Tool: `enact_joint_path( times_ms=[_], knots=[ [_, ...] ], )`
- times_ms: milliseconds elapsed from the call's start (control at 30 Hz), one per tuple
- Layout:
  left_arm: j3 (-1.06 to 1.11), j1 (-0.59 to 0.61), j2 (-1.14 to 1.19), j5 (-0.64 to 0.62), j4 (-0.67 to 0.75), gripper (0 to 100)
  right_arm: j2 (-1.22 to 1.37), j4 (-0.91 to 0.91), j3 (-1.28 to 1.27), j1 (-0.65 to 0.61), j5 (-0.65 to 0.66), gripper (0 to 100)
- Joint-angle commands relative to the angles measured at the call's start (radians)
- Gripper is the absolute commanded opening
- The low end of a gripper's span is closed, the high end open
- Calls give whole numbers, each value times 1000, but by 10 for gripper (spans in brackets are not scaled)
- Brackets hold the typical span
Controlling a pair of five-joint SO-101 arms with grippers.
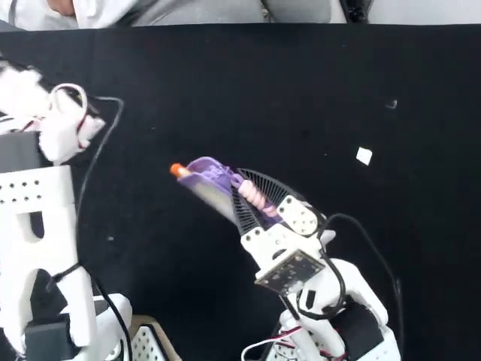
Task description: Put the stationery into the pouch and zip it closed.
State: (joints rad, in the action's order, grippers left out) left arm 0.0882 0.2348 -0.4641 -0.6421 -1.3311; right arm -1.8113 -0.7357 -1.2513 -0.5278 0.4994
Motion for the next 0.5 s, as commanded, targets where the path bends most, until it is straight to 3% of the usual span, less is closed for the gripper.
enact_joint_path(
  times_ms=[0, 300, 467],
  knots=[
    [189, 8, -6, 8, 158, 30, -114, 86, -7, 9, -14, 11],
    [676, -130, -5, -114, 724, 30, -114, 270, -62, 11, -17, 11],
    [806, -179, -5, -114, 905, 30, -113, 376, -53, 11, -18, 11]
  ],
)
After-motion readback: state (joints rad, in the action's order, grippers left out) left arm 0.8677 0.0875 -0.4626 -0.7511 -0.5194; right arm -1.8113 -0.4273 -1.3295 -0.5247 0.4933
